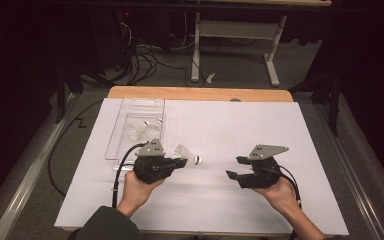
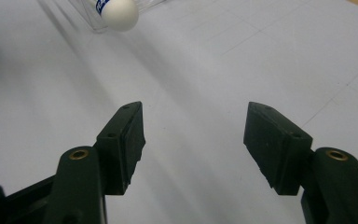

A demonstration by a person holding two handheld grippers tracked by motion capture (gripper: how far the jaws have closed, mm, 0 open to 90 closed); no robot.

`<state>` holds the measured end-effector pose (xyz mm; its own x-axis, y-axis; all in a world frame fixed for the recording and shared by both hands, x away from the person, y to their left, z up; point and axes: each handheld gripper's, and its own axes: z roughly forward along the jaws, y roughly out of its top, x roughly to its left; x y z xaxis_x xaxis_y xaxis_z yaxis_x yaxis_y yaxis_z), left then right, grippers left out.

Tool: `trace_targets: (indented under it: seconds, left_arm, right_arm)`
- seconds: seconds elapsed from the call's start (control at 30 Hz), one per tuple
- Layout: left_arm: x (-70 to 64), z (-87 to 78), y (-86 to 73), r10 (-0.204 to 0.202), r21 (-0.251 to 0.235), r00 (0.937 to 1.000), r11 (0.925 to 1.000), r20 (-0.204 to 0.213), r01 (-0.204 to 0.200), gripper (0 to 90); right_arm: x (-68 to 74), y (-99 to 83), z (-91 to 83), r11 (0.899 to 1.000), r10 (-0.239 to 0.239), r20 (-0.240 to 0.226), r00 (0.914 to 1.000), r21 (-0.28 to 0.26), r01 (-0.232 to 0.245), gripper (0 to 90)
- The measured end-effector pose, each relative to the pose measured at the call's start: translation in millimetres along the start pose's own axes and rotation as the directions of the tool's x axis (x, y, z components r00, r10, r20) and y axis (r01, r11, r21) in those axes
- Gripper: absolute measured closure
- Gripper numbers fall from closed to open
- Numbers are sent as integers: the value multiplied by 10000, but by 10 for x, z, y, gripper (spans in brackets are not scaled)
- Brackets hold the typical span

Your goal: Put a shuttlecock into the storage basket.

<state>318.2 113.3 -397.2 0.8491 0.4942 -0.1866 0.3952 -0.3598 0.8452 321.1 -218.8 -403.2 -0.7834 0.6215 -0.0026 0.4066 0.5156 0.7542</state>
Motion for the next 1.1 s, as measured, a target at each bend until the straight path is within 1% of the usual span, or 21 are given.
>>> trace_targets:
  seconds: [0.33, 0.6, 0.8, 1.1]
  left_arm:
    - [28, -70, -2, -112, -153, 9998, 9998, -161, 110, 897]
    - [63, -133, -3, -267, -298, 9992, 9992, -290, 259, 897]
    - [80, -176, -6, -344, -369, 9987, 9988, -387, 330, 897]
    - [116, -250, -5, -472, -504, 9974, 9977, -541, 445, 897]
  right_arm:
    - [-18, -85, -71, 9989, 159, 84, 9998, -453, -155, 371]
    - [-65, -184, -132, 9964, 377, 330, 9987, -766, -351, 360]
    - [-95, -249, -172, 9935, 552, 413, 9976, -1015, -508, 357]
    - [-119, -308, -208, 9905, 744, 511, 9959, -1196, -678, 354]
